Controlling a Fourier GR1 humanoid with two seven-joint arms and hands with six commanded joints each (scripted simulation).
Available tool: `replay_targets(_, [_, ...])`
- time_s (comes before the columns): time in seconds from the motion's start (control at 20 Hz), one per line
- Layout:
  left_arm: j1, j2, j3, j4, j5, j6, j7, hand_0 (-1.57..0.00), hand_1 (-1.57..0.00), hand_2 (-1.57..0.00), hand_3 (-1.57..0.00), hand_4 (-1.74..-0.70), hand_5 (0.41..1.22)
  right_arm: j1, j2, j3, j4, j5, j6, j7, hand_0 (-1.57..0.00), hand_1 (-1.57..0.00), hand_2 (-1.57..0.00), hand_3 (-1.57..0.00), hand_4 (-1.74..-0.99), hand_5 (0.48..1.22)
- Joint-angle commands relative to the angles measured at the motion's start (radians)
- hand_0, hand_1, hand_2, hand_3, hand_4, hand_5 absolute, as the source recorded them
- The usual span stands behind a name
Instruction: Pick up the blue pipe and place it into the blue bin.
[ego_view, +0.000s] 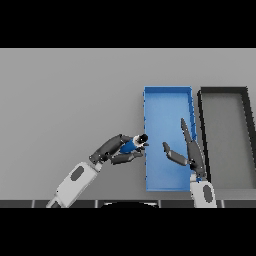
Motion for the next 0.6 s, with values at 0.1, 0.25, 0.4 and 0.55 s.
replay_targets(0.1, [0.01, -0.004, -0.002, 0.005, -0.02, 0.004, 0.007, -1.57, -1.57, -1.57, -1.5, -1.74, 1.219, 0.067, 0.057, 0.013, -0.007, -0.009, -0.026, -0.007, 0.0, 0.0, 0.0, 0.0, -1.141, 0.605])
replay_targets(0.25, [0.015, 0.001, 0.003, 0.016, -0.033, -0.004, -0.003, -1.57, -1.57, -1.57, -1.49, -1.74, 1.219, 0.163, 0.134, 0.021, -0.006, -0.041, -0.055, -0.021, 0.0, 0.0, 0.0, 0.0, -1.178, 0.605])
replay_targets(0.4, [0.005, -0.011, 0.011, 0.024, -0.037, -0.005, 0.013, -1.57, -1.57, -1.57, -1.5, -1.74, 1.22, 0.181, 0.147, 0.002, -0.039, -0.135, -0.014, -0.088, 0.0, 0.0, 0.0, 0.0, -1.196, 0.622])
replay_targets(0.55, [0.013, -0.009, 0.01, 0.004, -0.035, -0.014, 0.015, -1.57, -1.57, -1.57, -1.5, -1.74, 1.22, 0.169, 0.064, -0.017, -0.142, -0.345, 0.156, -0.083, 0.0, 0.0, 0.0, 0.0, -1.231, 0.572])
